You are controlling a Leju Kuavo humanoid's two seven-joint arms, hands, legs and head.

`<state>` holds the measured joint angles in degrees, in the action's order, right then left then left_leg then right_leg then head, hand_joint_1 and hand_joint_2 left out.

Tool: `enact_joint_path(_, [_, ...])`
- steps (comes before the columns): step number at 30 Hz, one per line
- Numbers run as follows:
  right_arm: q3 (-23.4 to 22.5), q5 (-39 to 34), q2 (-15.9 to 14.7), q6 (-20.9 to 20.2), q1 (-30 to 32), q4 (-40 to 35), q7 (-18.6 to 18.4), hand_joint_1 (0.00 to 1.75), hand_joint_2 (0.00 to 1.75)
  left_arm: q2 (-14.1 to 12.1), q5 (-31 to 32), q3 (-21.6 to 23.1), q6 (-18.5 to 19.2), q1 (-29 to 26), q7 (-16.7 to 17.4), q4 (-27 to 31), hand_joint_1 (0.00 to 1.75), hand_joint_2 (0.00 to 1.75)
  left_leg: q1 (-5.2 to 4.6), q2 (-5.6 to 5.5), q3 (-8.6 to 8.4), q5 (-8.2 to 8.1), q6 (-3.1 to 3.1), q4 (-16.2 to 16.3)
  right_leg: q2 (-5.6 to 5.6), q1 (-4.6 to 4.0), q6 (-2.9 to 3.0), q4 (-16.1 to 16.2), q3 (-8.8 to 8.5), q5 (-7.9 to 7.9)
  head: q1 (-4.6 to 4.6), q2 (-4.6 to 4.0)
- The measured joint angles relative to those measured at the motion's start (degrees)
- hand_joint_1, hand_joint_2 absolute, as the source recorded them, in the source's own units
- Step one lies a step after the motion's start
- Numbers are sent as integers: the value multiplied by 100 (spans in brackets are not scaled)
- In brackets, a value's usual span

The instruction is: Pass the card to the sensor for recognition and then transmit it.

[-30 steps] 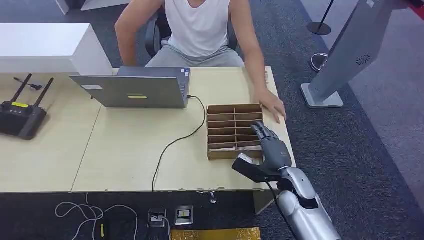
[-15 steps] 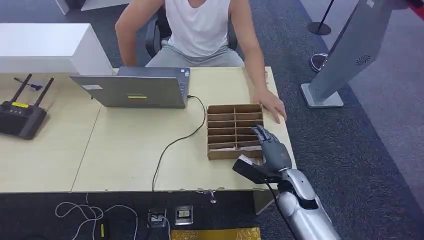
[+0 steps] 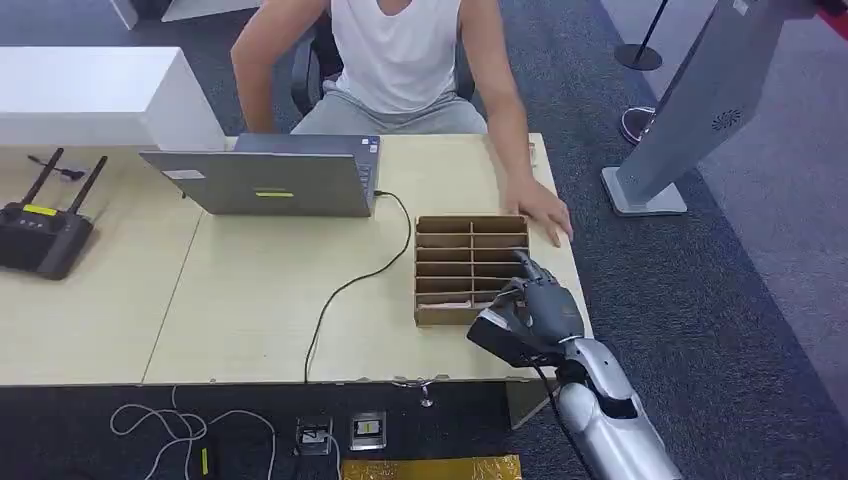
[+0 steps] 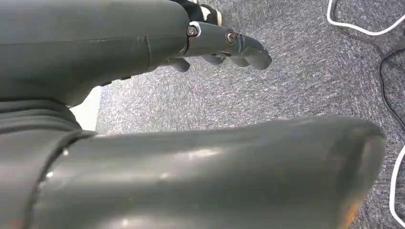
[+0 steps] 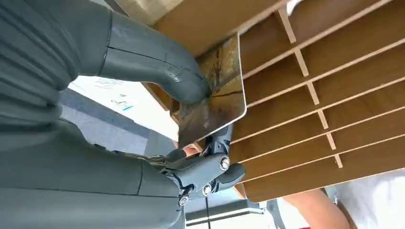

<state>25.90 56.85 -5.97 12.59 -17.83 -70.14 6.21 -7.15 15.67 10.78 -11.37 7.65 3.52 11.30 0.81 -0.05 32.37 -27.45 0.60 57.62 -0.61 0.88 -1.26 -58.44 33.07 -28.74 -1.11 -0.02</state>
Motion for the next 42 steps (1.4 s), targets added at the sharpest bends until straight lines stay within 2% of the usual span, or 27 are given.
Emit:
enact_joint_path(9, [0,-76,0,37,4,0,-4,175,175,15,46,0,48,47,-9,0,0,0,0,0,0,0,0,0,0,0,0,0,0,0,0,0])
enact_joint_path(17, [-39,-94,0,230,-163,-44,142,175,175,15,44,0,17,41,-9,0,0,0,0,0,2,0,0,0,0,0,0,-1,-2,1,0,0])
enact_joint_path(28, [-365,-46,-2,107,-1423,-418,334,175,175,15,77,0,-4,49,-9,0,0,0,-1,1,-1,5,-1,2,1,1,-1,-2,-2,4,-2,0])
enact_joint_path(42, [-424,83,0,13,-2134,-290,468,175,175,15,243,9,42,111,-9,0,0,0,-1,0,2,5,-1,1,0,1,-1,-2,-1,4,0,0])
